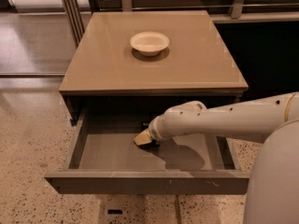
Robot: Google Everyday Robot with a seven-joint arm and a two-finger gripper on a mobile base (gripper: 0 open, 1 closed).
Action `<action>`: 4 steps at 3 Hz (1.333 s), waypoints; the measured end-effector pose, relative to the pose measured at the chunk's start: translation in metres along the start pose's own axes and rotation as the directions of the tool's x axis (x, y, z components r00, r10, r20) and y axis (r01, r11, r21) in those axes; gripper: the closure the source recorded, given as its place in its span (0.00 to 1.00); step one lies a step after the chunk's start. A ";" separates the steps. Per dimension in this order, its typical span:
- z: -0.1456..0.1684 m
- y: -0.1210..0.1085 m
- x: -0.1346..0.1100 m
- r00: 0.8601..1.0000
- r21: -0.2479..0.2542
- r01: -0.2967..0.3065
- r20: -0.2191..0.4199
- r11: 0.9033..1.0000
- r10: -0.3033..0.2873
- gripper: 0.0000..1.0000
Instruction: Pick rxbar blueberry from top drawer and place on counter
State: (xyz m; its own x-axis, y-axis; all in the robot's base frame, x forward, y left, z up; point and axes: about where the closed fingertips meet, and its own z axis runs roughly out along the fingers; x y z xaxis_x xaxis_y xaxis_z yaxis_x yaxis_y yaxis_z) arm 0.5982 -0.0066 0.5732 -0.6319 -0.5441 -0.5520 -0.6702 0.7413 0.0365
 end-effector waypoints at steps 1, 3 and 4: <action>0.000 0.000 0.000 1.000 0.000 0.000 0.000 1.000 0.000 0.88; -0.005 0.000 -0.003 1.000 0.000 0.000 0.000 1.000 0.000 1.00; -0.015 0.001 -0.010 1.000 0.000 0.000 0.000 1.000 0.000 1.00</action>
Offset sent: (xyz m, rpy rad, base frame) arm 0.0000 0.0000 0.0000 0.0000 0.0000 0.0000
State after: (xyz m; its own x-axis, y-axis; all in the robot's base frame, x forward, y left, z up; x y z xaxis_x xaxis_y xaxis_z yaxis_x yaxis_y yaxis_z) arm 0.5982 -0.0065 0.5917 -0.6318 -0.5441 -0.5521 -0.6702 0.7412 0.0365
